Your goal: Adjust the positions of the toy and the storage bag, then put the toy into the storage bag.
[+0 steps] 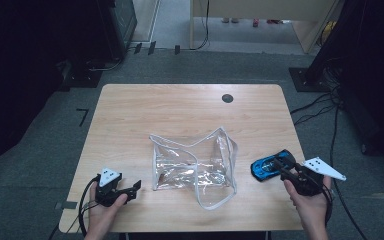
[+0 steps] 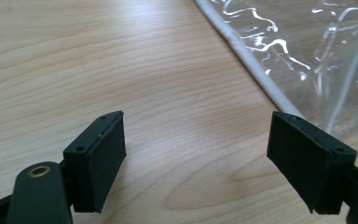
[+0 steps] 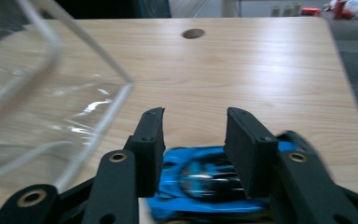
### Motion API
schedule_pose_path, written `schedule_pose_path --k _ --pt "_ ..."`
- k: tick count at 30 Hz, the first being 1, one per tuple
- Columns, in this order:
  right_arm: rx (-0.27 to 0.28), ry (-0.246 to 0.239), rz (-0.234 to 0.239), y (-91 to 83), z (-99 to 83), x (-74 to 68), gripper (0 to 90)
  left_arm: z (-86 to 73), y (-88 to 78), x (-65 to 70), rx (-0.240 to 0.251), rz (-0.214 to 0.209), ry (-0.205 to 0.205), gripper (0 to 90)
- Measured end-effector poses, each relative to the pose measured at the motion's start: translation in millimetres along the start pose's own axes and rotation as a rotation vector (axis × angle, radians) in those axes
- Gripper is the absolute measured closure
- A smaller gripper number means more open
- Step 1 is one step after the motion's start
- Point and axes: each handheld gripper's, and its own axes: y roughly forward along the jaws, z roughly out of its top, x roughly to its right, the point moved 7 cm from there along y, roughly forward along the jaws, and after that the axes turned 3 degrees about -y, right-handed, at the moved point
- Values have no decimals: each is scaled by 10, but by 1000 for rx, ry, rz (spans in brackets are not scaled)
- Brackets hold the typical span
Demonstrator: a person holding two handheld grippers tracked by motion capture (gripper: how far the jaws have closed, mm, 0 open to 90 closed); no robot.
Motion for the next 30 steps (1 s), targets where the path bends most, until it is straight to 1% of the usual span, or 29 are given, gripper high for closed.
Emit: schedule_pose_path --k 1,2,5,6,7,9,11,13,15,16,18,20,21,24,25,26,27,28,30 --pt "-14 11 -25 32 -51 101 583 2 0 -18 0 1 -4 197" --pt "-22 21 -47 48 -85 169 580 1 2 -25 -2 0 -7 197" --pt "-54 44 -70 71 -139 300 542 -4 12 -49 -11 11 -6 198" --pt "-55 43 -73 73 -138 331 528 -10 19 -58 -19 17 -1 198" --pt "-56 52 -73 76 -128 373 516 -15 28 -65 -27 28 1 199" --pt "-57 59 -97 71 -104 455 522 -23 38 -80 -35 56 18 204" --pt "-51 69 -102 67 -82 530 618 -28 32 -105 -41 77 32 213" --pt "-55 82 -109 72 -77 603 673 -36 29 -119 -38 92 42 214" --pt "-69 92 -120 95 -91 666 695 -46 26 -118 -35 98 50 214" --pt "-71 90 -123 105 -97 687 707 -51 27 -115 -36 101 59 214" --pt "-88 91 -118 142 -131 728 724 -51 35 -108 -34 110 65 211" --pt "-104 90 -124 175 -171 768 733 -54 44 -102 -34 119 76 210" --pt "-111 98 -122 189 -191 783 734 -55 46 -100 -34 122 79 210" --pt "-111 137 -109 205 -230 824 732 -57 46 -100 -34 123 81 208" --pt "-109 158 -97 205 -240 841 733 -57 46 -99 -34 124 82 208" --pt "-108 202 -72 203 -253 853 751 -58 46 -99 -34 125 84 209" --pt "-110 232 -56 204 -263 866 760 -58 47 -99 -33 126 85 209" --pt "-111 253 -49 205 -270 876 760 -59 48 -98 -33 127 86 208" --pt "-111 286 -57 206 -286 908 753 -60 50 -95 -33 131 89 208"
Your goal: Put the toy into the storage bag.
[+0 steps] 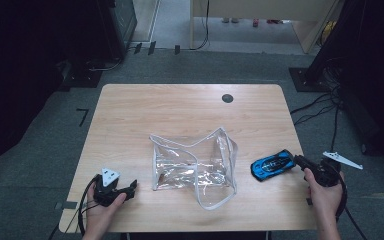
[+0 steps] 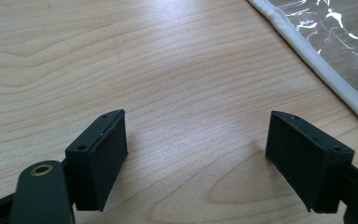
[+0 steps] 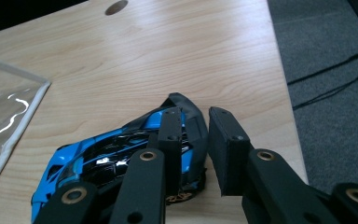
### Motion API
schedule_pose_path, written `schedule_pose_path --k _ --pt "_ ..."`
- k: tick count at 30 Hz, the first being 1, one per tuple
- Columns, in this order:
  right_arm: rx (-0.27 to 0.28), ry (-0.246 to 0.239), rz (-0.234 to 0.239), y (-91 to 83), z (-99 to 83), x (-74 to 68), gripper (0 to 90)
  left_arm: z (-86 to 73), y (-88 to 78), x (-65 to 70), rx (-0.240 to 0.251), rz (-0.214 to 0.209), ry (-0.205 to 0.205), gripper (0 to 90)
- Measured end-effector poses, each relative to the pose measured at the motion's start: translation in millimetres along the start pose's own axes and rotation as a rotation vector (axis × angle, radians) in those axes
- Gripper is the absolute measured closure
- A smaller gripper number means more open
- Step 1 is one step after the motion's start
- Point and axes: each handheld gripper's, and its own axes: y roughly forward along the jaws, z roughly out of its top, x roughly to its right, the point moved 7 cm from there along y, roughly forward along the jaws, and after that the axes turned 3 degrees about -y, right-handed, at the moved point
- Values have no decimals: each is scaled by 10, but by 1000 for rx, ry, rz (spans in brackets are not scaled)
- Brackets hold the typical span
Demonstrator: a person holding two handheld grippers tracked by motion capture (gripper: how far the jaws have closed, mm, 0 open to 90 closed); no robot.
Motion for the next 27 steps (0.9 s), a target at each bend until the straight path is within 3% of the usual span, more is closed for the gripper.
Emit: schedule_pose_path --k 4,12,15,21,27 --pt "-4 78 3 34 -33 80 750 -1 3 5 0 4 3 208" --pt "-18 230 141 83 -97 119 802 1 5 6 2 3 3 208" --pt "-20 259 168 84 -105 127 837 1 6 7 2 3 2 208" --pt "-35 276 222 105 -130 92 830 2 7 8 3 4 3 208" --pt "-63 246 224 126 -162 27 803 2 7 7 2 3 4 208"
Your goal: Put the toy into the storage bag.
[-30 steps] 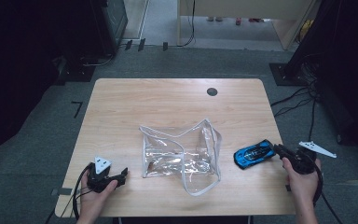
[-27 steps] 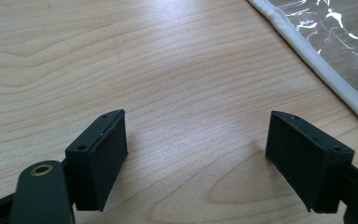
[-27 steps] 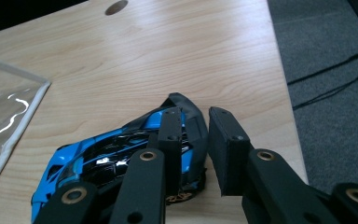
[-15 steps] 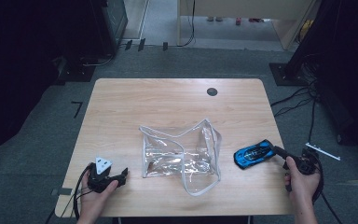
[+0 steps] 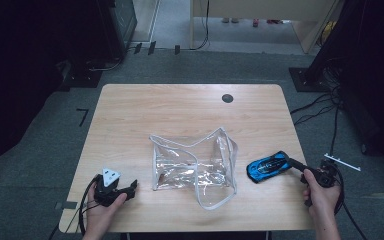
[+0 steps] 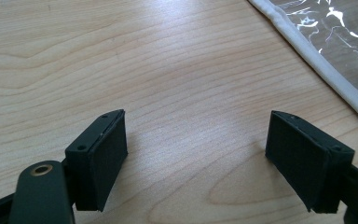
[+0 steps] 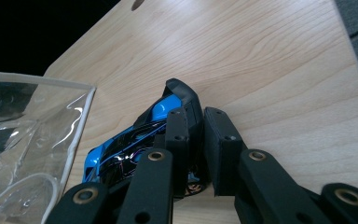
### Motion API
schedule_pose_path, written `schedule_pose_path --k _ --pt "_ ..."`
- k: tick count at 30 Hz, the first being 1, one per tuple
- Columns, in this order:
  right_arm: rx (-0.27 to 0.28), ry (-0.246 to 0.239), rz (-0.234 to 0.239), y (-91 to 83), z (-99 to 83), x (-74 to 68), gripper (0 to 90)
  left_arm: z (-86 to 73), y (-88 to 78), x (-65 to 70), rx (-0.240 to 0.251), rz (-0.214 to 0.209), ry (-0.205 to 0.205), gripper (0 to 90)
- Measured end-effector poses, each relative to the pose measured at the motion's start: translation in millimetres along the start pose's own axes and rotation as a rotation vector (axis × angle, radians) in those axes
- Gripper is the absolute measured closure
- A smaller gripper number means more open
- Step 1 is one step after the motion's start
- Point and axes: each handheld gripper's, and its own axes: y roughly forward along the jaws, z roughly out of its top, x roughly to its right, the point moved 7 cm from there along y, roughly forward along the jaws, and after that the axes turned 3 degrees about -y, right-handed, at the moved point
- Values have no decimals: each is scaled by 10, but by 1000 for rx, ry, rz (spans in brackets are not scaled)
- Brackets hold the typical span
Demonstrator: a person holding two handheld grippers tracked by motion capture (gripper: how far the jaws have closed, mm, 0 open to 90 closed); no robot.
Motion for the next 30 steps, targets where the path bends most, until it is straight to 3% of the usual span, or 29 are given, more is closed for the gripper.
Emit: schedule_pose_path --k 5,13,19,26,30 --pt "-14 -30 -23 18 -16 -30 813 1 0 0 0 -1 1 208" --pt "6 16 -27 12 -22 -31 841 1 1 1 0 0 0 208" --pt "30 34 -3 -10 -13 -56 862 1 1 1 0 -1 1 208" --pt "32 -15 4 -56 2 -158 866 1 1 1 0 -1 1 208" --pt "47 -79 -4 -85 16 -250 869 1 1 1 0 -1 1 208"
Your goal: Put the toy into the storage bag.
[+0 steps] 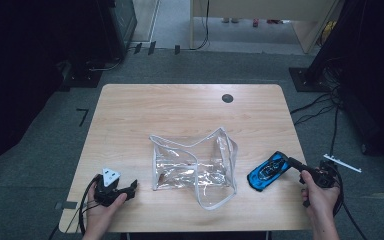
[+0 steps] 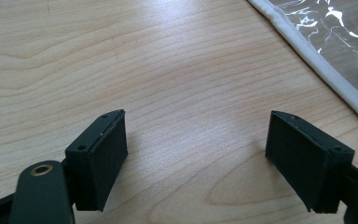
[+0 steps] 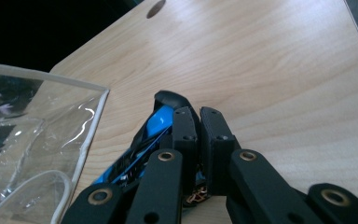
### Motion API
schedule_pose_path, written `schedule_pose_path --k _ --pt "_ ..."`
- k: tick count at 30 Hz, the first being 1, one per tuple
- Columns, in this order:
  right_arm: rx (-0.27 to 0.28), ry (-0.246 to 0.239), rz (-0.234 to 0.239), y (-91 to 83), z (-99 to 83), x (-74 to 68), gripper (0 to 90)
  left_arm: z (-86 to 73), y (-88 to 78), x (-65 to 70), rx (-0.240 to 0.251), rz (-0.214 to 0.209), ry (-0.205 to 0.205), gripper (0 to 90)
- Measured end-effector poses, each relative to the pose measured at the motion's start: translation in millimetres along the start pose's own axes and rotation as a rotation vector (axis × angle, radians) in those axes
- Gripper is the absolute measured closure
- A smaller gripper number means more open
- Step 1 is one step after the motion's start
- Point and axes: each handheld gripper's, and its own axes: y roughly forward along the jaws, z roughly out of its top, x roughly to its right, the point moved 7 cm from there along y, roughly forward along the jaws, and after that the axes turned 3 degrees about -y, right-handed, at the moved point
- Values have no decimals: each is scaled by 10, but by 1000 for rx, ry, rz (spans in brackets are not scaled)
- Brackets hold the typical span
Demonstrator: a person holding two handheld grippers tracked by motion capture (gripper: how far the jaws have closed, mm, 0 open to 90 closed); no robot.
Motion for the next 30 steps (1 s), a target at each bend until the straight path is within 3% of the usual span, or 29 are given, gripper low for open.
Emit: schedule_pose_path --k 4,9,11,12,14,21,25,30 --pt "16 -76 -22 -31 29 -110 871 0 0 0 0 0 0 208" --pt "28 -132 -18 -47 51 -244 894 0 0 0 0 0 0 208" --pt "82 -56 84 -96 105 -333 900 0 0 0 0 -1 0 208" --pt "93 -55 90 -118 124 -362 900 0 0 0 1 0 0 208" --pt "97 -110 63 -150 157 -431 900 0 0 0 0 0 0 208" --pt "110 -126 111 -197 164 -565 900 0 0 1 0 0 0 208" --pt "122 -194 106 -242 189 -714 900 0 1 1 1 0 0 208" --pt "131 -281 68 -267 197 -889 900 0 1 1 1 0 0 208"
